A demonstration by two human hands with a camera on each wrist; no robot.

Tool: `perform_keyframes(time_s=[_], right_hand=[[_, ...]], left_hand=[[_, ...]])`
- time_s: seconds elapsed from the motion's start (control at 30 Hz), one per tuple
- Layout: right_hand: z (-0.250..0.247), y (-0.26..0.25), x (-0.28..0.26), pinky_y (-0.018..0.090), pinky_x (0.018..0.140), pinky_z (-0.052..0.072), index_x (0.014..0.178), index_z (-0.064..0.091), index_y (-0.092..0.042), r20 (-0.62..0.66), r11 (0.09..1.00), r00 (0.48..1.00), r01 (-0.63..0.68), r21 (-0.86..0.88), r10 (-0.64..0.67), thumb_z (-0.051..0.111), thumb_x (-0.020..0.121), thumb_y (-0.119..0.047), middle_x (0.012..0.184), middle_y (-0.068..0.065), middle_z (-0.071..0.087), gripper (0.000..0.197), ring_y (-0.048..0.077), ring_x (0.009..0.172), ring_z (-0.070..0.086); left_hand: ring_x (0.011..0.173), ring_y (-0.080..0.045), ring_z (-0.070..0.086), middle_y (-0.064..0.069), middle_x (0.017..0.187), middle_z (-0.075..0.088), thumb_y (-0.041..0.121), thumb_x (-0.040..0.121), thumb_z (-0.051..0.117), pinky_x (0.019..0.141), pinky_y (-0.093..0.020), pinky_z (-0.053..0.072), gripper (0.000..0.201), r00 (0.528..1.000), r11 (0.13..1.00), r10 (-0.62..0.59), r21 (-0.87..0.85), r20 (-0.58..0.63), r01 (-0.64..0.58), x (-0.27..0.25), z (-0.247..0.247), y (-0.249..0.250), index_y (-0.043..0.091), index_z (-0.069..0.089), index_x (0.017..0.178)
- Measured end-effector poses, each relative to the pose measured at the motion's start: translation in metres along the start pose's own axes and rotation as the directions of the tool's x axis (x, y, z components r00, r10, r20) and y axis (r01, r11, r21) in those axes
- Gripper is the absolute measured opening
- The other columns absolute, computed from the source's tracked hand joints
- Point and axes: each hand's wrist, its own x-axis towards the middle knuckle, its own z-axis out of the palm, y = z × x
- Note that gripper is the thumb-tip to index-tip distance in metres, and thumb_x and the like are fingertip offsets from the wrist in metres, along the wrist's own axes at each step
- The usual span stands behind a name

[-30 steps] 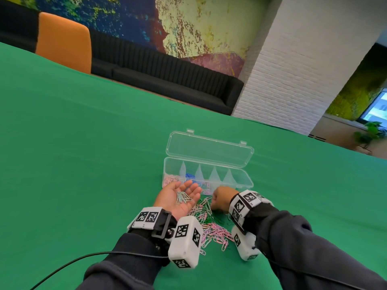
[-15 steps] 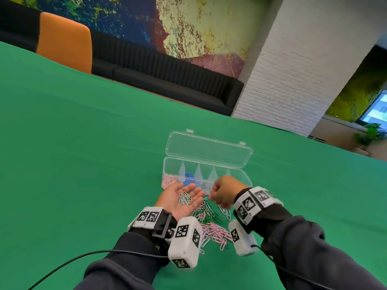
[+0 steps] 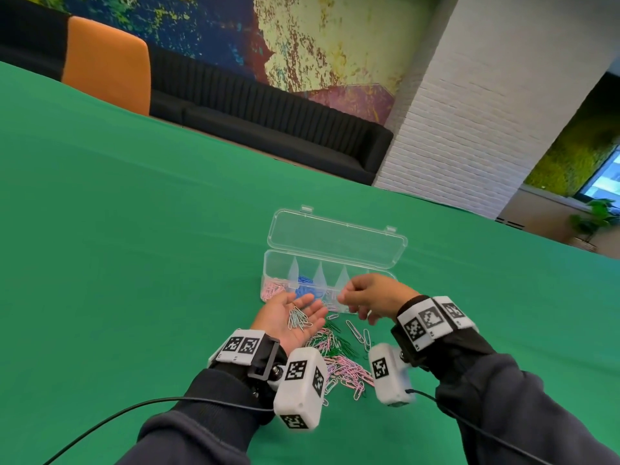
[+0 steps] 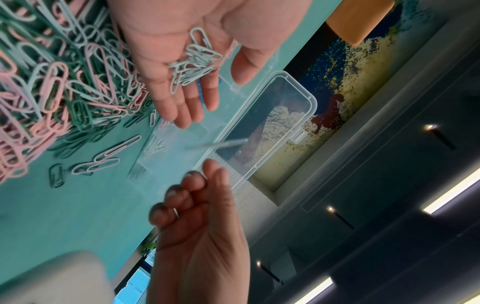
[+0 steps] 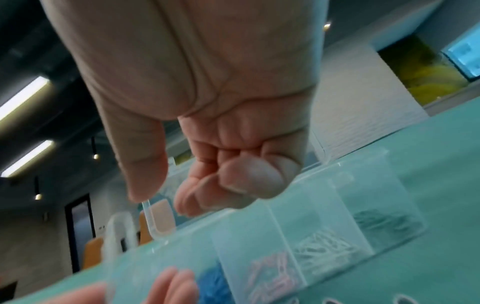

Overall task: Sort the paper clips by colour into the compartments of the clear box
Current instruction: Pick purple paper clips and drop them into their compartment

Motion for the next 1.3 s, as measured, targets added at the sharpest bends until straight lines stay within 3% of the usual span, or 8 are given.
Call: perform_keyframes(time_s=[0.17, 0.27, 0.5, 0.7, 0.9, 1.0, 1.13, 1.3], right_hand=[[-0.014, 0.012, -0.01, 0.02, 0.047, 0.042, 0.083, 0.054, -0.015, -0.112, 0.991, 0.994, 0.021, 0.129, -0.006, 0.056, 0.092, -0.021, 0.072, 0.001, 0.055, 0.012, 0.011, 0.054, 0.048], [-0.013, 0.036, -0.01, 0.02, 0.049, 0.043, 0.087, 0.054, -0.012, -0.081, 0.978, 0.994, -0.053, 0.203, 0.07, 0.054, 0.093, -0.024, 0.075, 0.002, 0.056, 0.013, 0.011, 0.056, 0.049], [-0.008, 0.088, 0.008, 0.025, 0.05, 0.037, 0.116, 0.044, -0.02, -0.45, 0.979, 0.87, -0.195, 0.065, 0.203, 0.055, 0.09, -0.016, 0.067, 0.001, 0.048, 0.029, 0.013, 0.054, 0.044], [-0.022, 0.097, 0.012, 0.028, 0.068, 0.047, 0.123, 0.047, -0.018, -0.382, 0.974, 0.907, -0.217, -0.063, 0.177, 0.054, 0.09, -0.015, 0.087, 0.0, 0.056, 0.033, 0.016, 0.071, 0.053], [-0.021, 0.097, 0.011, 0.03, 0.09, 0.047, 0.111, 0.055, -0.013, -0.389, 0.987, 0.91, -0.159, -0.004, 0.145, 0.049, 0.092, -0.015, 0.112, 0.006, 0.061, 0.02, 0.02, 0.099, 0.058], [-0.021, 0.099, 0.006, 0.027, 0.086, 0.045, 0.116, 0.054, -0.013, -0.363, 0.99, 0.922, -0.139, 0.007, 0.132, 0.051, 0.092, -0.016, 0.114, 0.006, 0.06, 0.025, 0.019, 0.096, 0.057], [-0.025, 0.102, -0.001, 0.027, 0.076, 0.048, 0.123, 0.048, -0.016, -0.335, 0.991, 0.933, -0.127, 0.027, 0.129, 0.054, 0.091, -0.019, 0.094, -0.001, 0.054, 0.032, 0.015, 0.079, 0.053], [-0.031, 0.101, -0.009, 0.018, 0.052, 0.038, 0.12, 0.047, -0.016, -0.362, 0.994, 0.926, -0.093, 0.05, 0.105, 0.054, 0.092, -0.019, 0.075, -0.007, 0.047, 0.03, 0.008, 0.061, 0.049]], left_hand=[[0.065, -0.028, 0.06, -0.02, 0.08, 0.059, 0.023, 0.101, 0.032, 0.054, -0.03, 0.054, 0.037, 0.999, 0.997, -0.038, -0.067, 0.006, 0.038, 0.0, 0.001, -0.001, -0.002, 0.055, 0.086], [0.035, -0.011, 0.047, -0.007, 0.058, 0.054, 0.022, 0.098, 0.039, 0.029, -0.013, 0.032, 0.028, 0.997, 0.995, -0.08, -0.068, -0.005, 0.08, 0.001, -0.003, 0.002, 0.008, 0.053, 0.078], [0.023, -0.006, 0.022, 0.006, 0.036, 0.025, 0.034, 0.101, 0.034, 0.026, -0.009, 0.012, 0.054, 0.997, 1.0, 0.003, 0.019, 0.072, -0.004, -0.001, -0.001, -0.005, 0.018, 0.037, 0.049], [0.026, -0.006, 0.025, 0.005, 0.04, 0.029, 0.036, 0.102, 0.033, 0.026, -0.011, 0.016, 0.046, 0.991, 0.992, 0.114, 0.042, 0.074, -0.117, 0.006, 0.027, 0.0, 0.017, 0.036, 0.06], [0.031, -0.008, 0.039, 0.004, 0.041, 0.043, 0.034, 0.1, 0.039, 0.032, -0.013, 0.029, 0.04, 0.968, 0.956, 0.241, 0.157, 0.072, -0.25, 0.047, 0.112, 0.003, 0.015, 0.045, 0.065], [0.056, -0.018, 0.063, -0.005, 0.06, 0.064, 0.031, 0.101, 0.033, 0.062, -0.027, 0.046, 0.039, 0.946, 0.911, 0.312, 0.253, 0.092, -0.325, 0.072, 0.128, -0.001, 0.011, 0.055, 0.075], [0.106, -0.028, 0.059, -0.016, 0.115, 0.064, 0.033, 0.101, 0.032, 0.098, -0.044, 0.033, 0.039, 0.925, 0.823, 0.37, 0.43, 0.09, -0.371, 0.08, 0.123, -0.006, 0.004, 0.057, 0.112], [0.115, -0.026, 0.055, -0.014, 0.119, 0.062, 0.038, 0.1, 0.029, 0.113, -0.048, 0.015, 0.043, 0.923, 0.836, 0.374, 0.395, 0.096, -0.38, 0.078, 0.108, 0.0, 0.008, 0.056, 0.113]])
